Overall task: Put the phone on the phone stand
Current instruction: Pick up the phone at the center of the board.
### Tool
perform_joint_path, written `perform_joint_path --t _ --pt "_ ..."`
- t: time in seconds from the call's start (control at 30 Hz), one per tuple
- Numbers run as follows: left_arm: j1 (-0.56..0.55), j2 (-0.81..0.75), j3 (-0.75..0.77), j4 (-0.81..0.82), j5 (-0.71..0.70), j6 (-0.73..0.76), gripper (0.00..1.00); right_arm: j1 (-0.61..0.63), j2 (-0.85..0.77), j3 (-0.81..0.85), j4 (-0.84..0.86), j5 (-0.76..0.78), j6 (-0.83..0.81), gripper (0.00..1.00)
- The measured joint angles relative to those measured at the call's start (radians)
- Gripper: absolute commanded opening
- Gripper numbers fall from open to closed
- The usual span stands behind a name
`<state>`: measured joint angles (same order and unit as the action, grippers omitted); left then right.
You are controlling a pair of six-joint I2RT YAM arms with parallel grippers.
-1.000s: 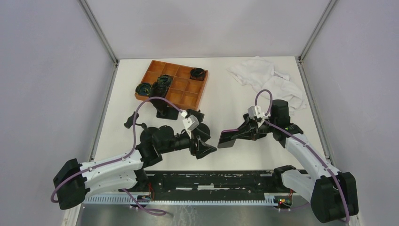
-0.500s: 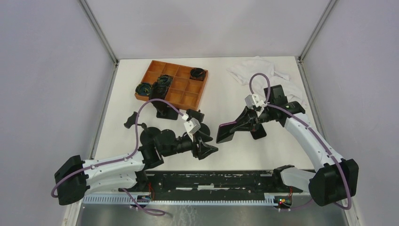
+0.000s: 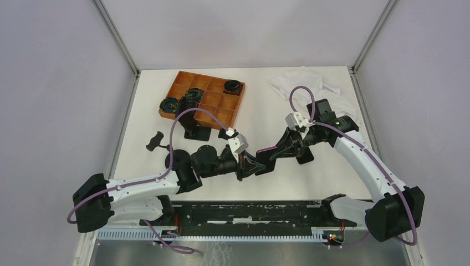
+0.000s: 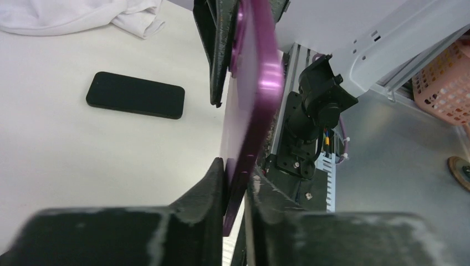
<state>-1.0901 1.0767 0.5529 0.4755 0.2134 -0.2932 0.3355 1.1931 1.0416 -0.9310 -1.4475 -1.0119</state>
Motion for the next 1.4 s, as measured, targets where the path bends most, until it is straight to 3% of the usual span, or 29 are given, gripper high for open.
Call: perform_joint_path --t 0.07,0.3,0.47,0.6,0.87,1.03,1.2,1.4 --pt "-0.004 0.015 0.004 0.001 0.009 0.022 0.03 -0.007 0.002 0.0 -0.023 0.015 0.014 0.03" --pt "-0.009 0.019 0.004 -0.006 0.029 0.05 0.02 -0.007 0.003 -0.004 -0.034 0.035 0.04 0.34" --pt "-0.009 -0.009 0.004 -0.058 0.034 0.049 0.02 0.027 -0.066 -0.079 0.125 0.099 0.119 0.65" --pt "-0.009 -0.035 0.004 -0.105 0.036 0.048 0.02 0.077 -0.127 -0.161 0.255 0.167 0.198 0.77" --pt "-0.009 -0.114 0.041 -0.203 0.029 0.048 0.02 0.094 -0.159 -0.258 0.43 0.193 0.329 0.79" --pt "-0.005 -0.076 0.237 -0.342 0.03 0.05 0.02 0.095 -0.159 -0.247 0.472 0.184 0.384 0.82" --pt "0.006 -0.002 0.451 -0.467 0.058 0.056 0.02 0.088 -0.16 -0.113 0.463 0.161 0.394 0.82" --pt "0.019 0.037 0.529 -0.511 0.093 0.078 0.02 0.09 -0.171 -0.08 0.486 0.142 0.437 0.79"
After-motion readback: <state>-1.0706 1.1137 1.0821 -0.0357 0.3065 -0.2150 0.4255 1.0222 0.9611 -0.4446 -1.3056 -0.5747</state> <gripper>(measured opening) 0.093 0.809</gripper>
